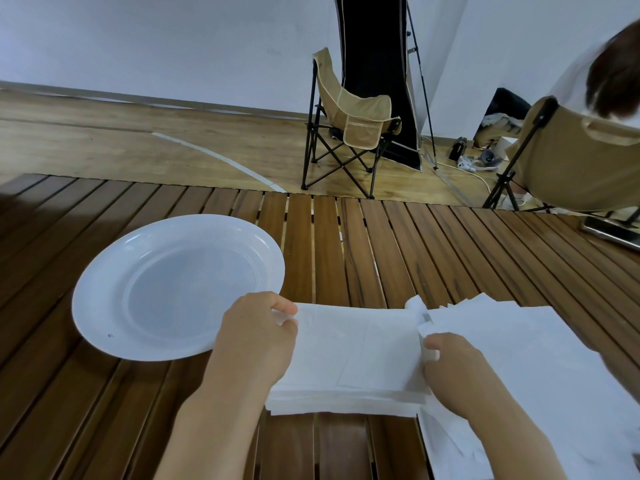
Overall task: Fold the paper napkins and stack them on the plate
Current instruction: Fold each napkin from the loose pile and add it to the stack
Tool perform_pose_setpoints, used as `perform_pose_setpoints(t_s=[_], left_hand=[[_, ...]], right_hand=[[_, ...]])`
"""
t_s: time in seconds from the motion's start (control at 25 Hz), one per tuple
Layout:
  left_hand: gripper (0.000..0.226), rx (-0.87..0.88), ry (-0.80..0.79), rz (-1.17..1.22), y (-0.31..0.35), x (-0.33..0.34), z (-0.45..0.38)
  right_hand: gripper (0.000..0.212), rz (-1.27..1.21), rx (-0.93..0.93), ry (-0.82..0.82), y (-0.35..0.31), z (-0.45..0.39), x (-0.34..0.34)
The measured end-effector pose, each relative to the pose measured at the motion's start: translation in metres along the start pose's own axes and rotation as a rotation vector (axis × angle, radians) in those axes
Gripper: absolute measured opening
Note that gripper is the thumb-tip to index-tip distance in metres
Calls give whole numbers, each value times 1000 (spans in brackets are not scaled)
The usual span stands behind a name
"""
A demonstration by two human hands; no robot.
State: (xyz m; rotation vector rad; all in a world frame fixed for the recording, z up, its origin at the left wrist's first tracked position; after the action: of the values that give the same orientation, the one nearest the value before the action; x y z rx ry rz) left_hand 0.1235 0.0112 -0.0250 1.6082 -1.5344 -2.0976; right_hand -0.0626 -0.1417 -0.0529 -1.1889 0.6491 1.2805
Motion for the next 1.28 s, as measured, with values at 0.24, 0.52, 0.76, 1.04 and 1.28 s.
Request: perform_pose_setpoints(t_s=[0.24,0.52,0.76,1.04,1.28], left_hand=[[18,7,0,4,0,0,0],[20,0,-10,1,-1,1,1],[19,-15,-17,16,-1,2,1],[20,-10,-17,16,0,2,1],[18,15,-11,0,-1,2,1]], right_hand=[[26,-44,-12,11,1,-2,-2],[21,2,23,25,7,-8,2],[24,97,13,5,12,-17,13],[27,233,-54,-1,13,-21,20],[28,28,16,61,3,-4,-1]])
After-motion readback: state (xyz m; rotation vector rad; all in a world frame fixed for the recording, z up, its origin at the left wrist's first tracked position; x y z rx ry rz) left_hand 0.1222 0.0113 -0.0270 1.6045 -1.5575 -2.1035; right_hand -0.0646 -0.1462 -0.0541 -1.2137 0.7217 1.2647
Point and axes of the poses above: each hand's wrist, its own z-axis away from the middle knuckle, its own x-axis out of the palm, y = z × x, the point moved 3 cm from there along -z, towards the middle knuckle, and after that the axes turned 6 degrees about x, right-handed, at the moved point
